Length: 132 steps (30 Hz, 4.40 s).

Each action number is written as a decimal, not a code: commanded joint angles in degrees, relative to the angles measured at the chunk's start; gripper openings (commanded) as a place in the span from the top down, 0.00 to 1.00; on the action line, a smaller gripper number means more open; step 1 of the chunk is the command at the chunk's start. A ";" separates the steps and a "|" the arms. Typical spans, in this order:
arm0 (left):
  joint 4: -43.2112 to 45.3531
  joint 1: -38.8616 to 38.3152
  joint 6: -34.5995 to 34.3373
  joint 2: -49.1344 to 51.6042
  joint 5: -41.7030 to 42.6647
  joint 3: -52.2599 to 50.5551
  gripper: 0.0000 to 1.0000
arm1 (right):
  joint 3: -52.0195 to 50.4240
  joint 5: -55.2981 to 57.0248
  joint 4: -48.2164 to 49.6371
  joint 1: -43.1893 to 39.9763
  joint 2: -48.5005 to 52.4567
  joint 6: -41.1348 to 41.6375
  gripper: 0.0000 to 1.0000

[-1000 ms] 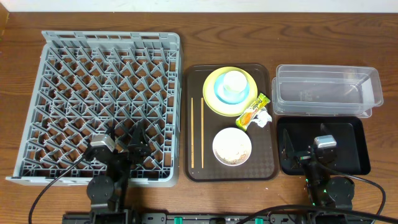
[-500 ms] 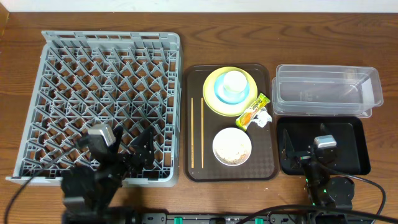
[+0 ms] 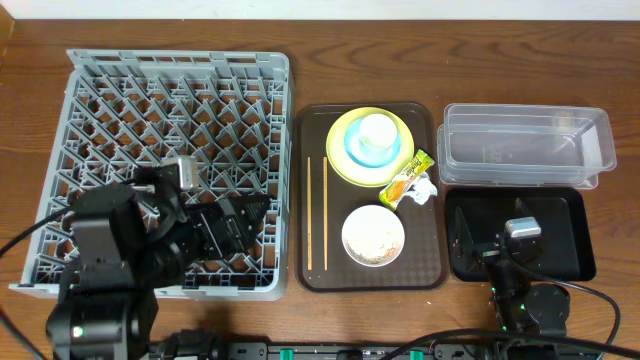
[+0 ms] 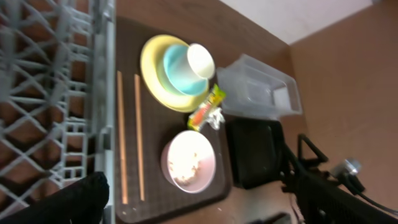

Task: Sort waste into correct bins and load items into the dishwasher
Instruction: 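Move the left gripper over the tray toward the two chopsticks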

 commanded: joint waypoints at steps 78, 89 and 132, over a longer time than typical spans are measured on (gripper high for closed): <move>-20.96 -30.27 -13.42 43.87 -35.36 30.91 0.68 | -0.09 0.37 -0.24 -0.48 -0.13 0.59 0.01; -16.87 -32.96 -10.64 44.13 -35.41 28.89 0.60 | -0.09 0.37 -0.22 -0.48 -0.13 0.59 0.01; 1.99 -38.45 -10.80 50.88 -44.37 15.52 0.69 | -0.09 0.37 -0.24 -0.48 -0.13 0.59 0.01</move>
